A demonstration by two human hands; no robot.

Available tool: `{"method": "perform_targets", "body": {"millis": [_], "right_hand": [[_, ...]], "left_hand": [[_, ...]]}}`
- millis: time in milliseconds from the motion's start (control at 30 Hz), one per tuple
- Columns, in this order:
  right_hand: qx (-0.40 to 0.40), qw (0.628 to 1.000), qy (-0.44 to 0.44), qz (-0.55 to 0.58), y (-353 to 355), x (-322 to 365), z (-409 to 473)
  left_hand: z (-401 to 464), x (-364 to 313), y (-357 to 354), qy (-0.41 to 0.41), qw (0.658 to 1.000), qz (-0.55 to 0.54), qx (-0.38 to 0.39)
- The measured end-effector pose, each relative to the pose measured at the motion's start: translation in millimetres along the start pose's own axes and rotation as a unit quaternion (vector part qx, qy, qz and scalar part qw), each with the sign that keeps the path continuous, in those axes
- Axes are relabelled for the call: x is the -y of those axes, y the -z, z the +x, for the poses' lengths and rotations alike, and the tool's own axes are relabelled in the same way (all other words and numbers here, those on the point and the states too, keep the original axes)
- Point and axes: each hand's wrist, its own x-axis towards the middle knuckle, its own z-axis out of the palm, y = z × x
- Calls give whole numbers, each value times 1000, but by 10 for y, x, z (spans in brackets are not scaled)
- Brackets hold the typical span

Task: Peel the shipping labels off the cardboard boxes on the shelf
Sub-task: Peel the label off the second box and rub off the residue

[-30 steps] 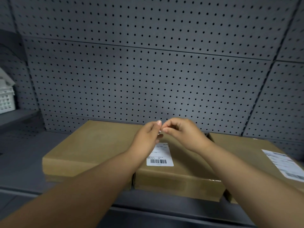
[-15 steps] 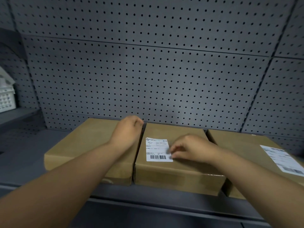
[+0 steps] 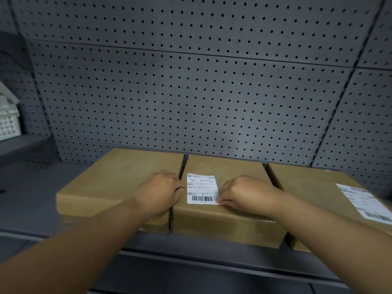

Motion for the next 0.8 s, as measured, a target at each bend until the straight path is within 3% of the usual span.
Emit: {"method": "perform_targets", "body": {"millis": [400,500,633,800], "right_hand": [[-90,993,49,-59,-89,13,13],[-79,996,-19,34,-32,35,63],[-94,958,-164,216,-58,-10,161],[-64,963,-132,224,-58,-9,139]], "left_hand": [[25,-18,38,-37,999,31,-15],[50,-55,84,-39,997,59,-12],[72,-87,113,-31,994,105,7],[70,-74,107,-26,994,106,5]]}}
